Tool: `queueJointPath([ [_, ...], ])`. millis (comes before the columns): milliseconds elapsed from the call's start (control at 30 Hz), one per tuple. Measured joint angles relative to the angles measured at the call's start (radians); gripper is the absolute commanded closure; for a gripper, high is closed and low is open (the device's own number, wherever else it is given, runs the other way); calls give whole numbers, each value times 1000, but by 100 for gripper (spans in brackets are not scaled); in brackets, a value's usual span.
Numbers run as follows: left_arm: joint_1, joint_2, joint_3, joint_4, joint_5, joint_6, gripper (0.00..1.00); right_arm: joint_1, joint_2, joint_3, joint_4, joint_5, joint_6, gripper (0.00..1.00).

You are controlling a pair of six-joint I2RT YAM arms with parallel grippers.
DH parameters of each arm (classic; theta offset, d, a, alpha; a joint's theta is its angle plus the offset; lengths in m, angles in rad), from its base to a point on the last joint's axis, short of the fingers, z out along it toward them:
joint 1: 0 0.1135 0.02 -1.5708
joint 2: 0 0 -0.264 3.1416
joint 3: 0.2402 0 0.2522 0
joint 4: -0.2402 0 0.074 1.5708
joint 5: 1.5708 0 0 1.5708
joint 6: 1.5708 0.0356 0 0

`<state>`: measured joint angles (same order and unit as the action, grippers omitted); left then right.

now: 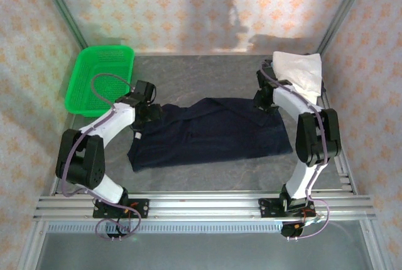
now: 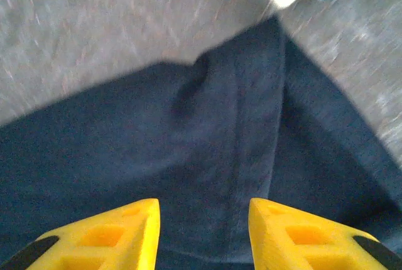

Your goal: Fold and stack the t-shirts

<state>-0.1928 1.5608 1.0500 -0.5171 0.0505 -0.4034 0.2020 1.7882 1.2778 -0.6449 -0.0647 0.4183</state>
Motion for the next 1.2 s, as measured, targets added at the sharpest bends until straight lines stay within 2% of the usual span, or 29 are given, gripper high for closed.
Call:
queueJointPath([
  [233,19,108,142,-17,-8,0,35,24,66,-19,7,-10,-6,59],
  [367,20,145,120,-21,-7,-12,35,24,98,-19,8,-7,-15,60],
  [600,47,30,-32,-38,-2,-45,35,24,115,-19,8,-6,-31,58],
  [833,47,-156,-90,-43,9,-45,33,24,107,-26,7,-7,-37,51],
  [1200,47,-163,-181,-37,44,-60,33,35,63,-70,-9,-6,-38,50],
])
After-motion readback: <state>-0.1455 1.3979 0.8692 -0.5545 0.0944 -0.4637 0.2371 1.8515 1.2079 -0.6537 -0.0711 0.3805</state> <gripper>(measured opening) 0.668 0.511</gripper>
